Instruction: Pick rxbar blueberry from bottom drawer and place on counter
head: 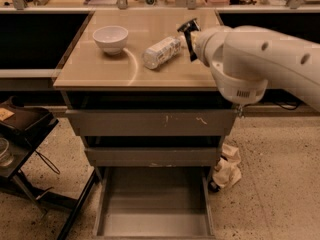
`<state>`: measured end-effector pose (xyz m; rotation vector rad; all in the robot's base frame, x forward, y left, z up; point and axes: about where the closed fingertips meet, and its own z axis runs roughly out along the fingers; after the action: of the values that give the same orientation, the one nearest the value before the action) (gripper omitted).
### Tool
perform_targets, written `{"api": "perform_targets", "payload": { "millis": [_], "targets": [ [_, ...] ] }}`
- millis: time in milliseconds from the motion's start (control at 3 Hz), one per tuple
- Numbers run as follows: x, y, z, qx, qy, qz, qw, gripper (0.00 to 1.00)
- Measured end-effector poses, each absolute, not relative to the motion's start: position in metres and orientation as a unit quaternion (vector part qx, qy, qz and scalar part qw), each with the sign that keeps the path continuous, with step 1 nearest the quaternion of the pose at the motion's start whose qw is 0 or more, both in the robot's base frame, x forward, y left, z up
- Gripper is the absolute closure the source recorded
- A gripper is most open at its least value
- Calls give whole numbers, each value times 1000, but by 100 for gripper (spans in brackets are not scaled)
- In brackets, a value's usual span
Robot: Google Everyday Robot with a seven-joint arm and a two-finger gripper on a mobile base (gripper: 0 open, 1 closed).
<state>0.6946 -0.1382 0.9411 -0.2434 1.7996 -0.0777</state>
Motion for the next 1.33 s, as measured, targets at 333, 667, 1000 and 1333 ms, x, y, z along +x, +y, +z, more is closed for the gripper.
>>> {"api": "perform_targets", "payload": {
  "millis": [333,667,1000,1333],
  "targets": [
    [740,-102,911,-144,797,-3,587,100],
    [750,-77,828,-190,831,-5,522,100],
    [749,-82,817,-195,840,-13,506,100],
    [750,-82,821,-195,840,-13,506,82]
  ]
}}
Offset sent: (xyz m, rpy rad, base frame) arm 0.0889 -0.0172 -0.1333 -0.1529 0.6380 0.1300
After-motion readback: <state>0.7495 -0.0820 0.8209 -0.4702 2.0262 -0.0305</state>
